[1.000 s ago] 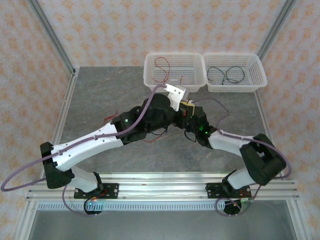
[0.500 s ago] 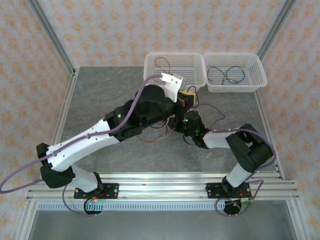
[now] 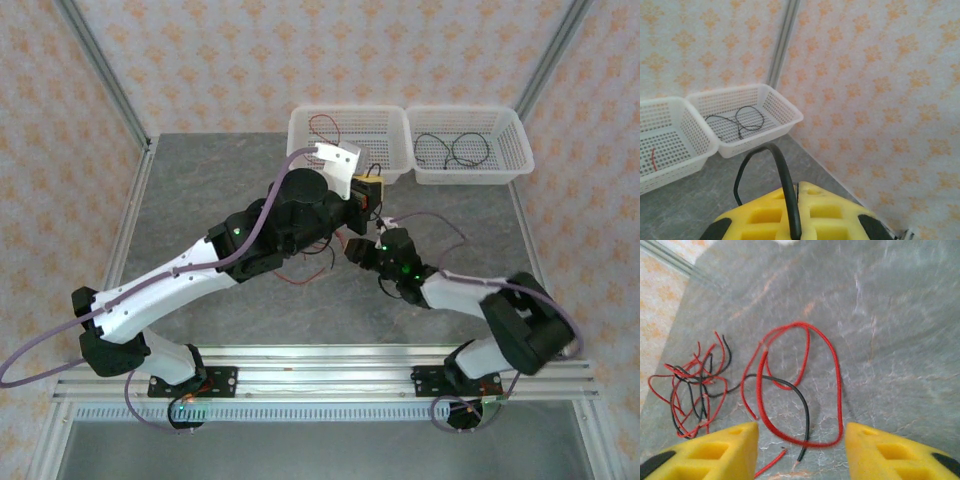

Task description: Untangle the cables

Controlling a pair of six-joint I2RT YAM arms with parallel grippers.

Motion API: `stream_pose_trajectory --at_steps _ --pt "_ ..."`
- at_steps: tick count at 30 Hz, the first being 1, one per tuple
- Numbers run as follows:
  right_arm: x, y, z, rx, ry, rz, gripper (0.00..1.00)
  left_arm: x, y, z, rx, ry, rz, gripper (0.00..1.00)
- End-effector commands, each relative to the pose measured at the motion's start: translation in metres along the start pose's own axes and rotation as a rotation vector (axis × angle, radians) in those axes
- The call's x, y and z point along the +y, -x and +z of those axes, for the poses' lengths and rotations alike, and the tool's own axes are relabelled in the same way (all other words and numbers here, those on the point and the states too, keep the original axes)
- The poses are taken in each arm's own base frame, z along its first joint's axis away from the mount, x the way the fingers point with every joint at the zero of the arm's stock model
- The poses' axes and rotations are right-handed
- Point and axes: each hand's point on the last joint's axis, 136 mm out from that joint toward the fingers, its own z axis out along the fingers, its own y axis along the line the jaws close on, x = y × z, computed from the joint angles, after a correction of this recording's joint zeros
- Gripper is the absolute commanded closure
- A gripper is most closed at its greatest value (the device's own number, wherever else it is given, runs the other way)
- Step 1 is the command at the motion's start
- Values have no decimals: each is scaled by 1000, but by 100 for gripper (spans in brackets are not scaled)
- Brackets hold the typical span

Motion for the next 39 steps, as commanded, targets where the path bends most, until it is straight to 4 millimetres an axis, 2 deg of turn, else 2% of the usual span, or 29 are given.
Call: stream_pose_trajectory --at_steps 1,5,7,12,15,21,28,30,33,37,39 --pt "-15 6 -27 -41 -101 -106 46 16 1 -2 -23 82 20 100" --pt "-10 21 -64 -117 -103 -172 42 27 -7 6 -13 124 13 100" --pt "-1 32 -83 -169 -80 -196 40 31 -10 9 -9 132 9 100" --pt "37 66 -131 -307 26 -274 36 38 -19 18 21 107 -16 100" --pt "62 85 -149 -351 71 -357 33 34 -29 21 60 56 -34 100" --pt "96 105 -148 -340 109 -534 33 19 -39 17 102 -47 -66 100" --pt "117 129 -146 -393 117 -603 35 16 -42 12 105 -72 -91 100" --pt "119 136 -145 -405 102 -601 41 17 -42 11 103 -72 -95 100" --pt "118 148 -150 -441 66 -578 61 17 -42 9 100 -73 -99 100" --pt "115 156 -156 -482 36 -556 98 19 -41 8 94 -65 -99 100" --pt "116 158 -159 -491 35 -555 100 20 -40 7 90 -59 -99 100"
